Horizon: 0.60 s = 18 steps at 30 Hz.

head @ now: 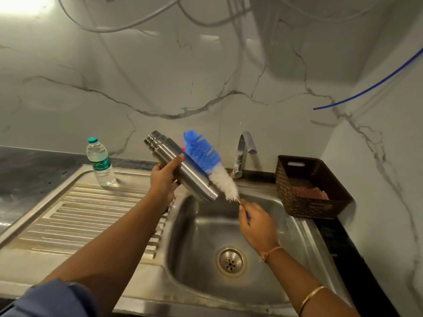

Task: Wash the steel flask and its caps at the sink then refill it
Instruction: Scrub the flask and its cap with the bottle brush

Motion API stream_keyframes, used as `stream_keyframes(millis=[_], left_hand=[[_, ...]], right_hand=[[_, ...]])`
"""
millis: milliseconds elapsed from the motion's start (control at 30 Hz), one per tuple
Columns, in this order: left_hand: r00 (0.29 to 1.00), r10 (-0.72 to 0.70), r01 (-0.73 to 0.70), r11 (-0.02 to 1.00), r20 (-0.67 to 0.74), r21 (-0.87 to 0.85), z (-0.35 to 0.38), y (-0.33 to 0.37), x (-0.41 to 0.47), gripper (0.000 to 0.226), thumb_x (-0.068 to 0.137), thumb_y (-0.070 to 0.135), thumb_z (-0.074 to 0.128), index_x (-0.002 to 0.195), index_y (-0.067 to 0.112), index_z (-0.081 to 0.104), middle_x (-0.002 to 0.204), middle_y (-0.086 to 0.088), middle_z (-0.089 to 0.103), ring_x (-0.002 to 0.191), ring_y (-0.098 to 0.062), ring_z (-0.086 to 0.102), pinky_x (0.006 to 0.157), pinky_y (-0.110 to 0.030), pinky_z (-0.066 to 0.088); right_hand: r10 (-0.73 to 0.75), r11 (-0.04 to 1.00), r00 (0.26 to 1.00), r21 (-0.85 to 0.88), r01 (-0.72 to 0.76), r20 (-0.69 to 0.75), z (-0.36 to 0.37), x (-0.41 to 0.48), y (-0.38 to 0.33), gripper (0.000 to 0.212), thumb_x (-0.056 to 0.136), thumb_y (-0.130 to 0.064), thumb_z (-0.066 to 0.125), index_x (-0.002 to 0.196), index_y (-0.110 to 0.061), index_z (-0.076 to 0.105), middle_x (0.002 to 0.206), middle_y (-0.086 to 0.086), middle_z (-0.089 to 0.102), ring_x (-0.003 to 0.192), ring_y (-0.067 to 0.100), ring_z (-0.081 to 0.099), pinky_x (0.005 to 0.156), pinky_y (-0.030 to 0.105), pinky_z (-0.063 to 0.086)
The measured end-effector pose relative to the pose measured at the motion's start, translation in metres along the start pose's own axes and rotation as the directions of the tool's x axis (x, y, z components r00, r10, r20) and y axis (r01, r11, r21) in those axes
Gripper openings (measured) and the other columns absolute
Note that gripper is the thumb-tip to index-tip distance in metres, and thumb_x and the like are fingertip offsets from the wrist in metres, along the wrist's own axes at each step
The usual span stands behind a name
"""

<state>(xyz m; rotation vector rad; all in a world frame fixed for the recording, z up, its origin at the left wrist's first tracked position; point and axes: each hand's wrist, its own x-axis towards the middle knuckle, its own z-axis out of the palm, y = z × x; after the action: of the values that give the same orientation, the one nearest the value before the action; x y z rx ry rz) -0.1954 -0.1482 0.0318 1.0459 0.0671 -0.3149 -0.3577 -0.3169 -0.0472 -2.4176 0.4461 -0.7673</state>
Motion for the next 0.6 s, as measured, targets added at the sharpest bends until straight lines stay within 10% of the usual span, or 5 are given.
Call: stream_keyframes(millis=[200, 600], left_hand=[[0.992, -0.026, 0.020, 0.998, 0.124, 0.054, 0.014, -0.021, -0.008, 0.056, 0.078, 0.014, 0.074, 0.127, 0.008, 0.048, 0.118, -0.012, 0.063, 0.105, -0.028, 0.063, 0.085, -0.041, 0.055], [0.977, -0.077, 0.062, 0.995, 0.199, 0.078, 0.014, -0.026, -0.009, 0.046, 0.083, 0.018, 0.066, 0.123, 0.008, 0.047, 0.114, -0.014, 0.060, 0.100, -0.028, 0.062, 0.077, -0.037, 0.052]], right_hand=[[-0.065, 0.994, 0.998, 0.082, 0.067, -0.026, 0.004, 0.021, -0.028, 0.032, 0.095, -0.023, 0.046, 0.124, -0.017, 0.060, 0.110, 0.004, 0.066, 0.094, 0.021, 0.063, 0.080, 0.035, 0.053], [0.015, 0.973, 1.000, 0.231, -0.012, -0.010, -0.004, 0.006, 0.004, 0.026, 0.095, -0.014, 0.051, 0.116, -0.013, 0.066, 0.078, -0.006, 0.065, 0.069, 0.003, 0.058, 0.063, 0.016, 0.045]])
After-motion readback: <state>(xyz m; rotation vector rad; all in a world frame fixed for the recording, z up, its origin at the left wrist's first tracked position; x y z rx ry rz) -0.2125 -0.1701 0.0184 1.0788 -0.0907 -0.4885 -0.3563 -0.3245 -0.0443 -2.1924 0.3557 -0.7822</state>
